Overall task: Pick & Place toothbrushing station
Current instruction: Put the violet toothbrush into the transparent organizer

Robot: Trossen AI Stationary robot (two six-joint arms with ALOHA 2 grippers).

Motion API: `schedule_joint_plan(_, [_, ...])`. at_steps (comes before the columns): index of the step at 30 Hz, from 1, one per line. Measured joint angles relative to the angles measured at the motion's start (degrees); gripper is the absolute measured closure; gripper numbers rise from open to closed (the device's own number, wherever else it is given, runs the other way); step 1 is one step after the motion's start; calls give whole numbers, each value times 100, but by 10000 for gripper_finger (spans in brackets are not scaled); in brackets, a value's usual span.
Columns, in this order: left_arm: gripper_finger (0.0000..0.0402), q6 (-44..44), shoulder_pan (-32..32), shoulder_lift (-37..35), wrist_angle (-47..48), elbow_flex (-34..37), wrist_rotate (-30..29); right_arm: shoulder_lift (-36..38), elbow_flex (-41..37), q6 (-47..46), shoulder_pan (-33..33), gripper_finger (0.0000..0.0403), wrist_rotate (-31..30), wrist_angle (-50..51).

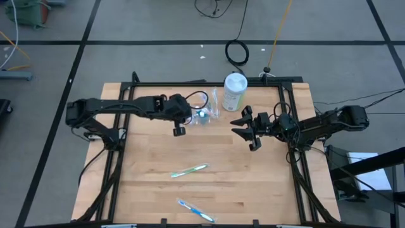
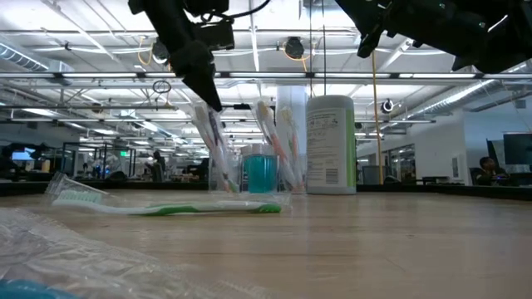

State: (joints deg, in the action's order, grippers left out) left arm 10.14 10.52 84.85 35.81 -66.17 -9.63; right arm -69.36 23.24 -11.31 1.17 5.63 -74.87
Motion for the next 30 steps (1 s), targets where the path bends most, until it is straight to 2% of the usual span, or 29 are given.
schedule_joint_plan(2, [394,6,-15,-43,4,-2,0,0,0,0,0,273,0,0])
schedule_joint_plan(7, [383,6,-88,-291,-22,-104,-77,0,0,0,0,273,0,-4])
schedule_joint_plan(12, [394,6,-94,-436,24,-190,-126,0,0,0,0,273,0,-8])
schedule_joint_plan(30, [392,139,-4,-432,264,-584,-155,0,0,0,0,273,0,-9])
